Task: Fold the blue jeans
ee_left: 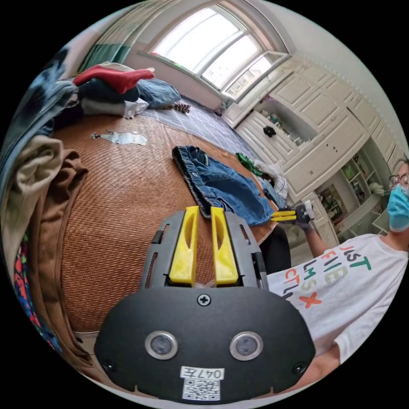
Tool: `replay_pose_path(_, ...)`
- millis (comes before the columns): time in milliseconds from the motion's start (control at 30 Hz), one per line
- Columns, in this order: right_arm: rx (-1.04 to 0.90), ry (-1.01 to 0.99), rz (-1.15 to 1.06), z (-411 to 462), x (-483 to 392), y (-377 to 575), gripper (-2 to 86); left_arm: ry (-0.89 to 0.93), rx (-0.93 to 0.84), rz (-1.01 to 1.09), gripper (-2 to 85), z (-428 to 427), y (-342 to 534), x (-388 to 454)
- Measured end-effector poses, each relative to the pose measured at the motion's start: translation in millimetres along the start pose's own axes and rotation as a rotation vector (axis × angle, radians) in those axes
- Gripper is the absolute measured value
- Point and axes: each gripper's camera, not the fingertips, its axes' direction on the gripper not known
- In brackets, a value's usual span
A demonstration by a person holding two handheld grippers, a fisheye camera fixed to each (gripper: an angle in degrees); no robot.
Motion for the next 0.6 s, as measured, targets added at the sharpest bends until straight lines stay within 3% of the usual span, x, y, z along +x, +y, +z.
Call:
replay_pose_path(133,0.148,-0.132,0.188,-12.9,42.9,24.3,0.7,-0.056,-0.133,-0.011,12.1,65.5,-23.2,45.0)
replay_pose_path(267,0.18,-0.137,0.341,-6.3,63.7,38.6,-0.8,-0.017,-0.078,-0.213,11.9,98.8,-33.4,22.9)
replay_pose_path(333,0.107,-0.117,0.456,10.8,77.6,39.5,-1.1,-0.011,-0.028,-0.27,9.9,95.3,-35.0,13.8)
replay_pose_path(600,-0.048,-0.285,0.377,65.3,88.5,12.6,-1.2,-0.058,-0.002,-0.243,-0.2,25.2,-70.7,24.9)
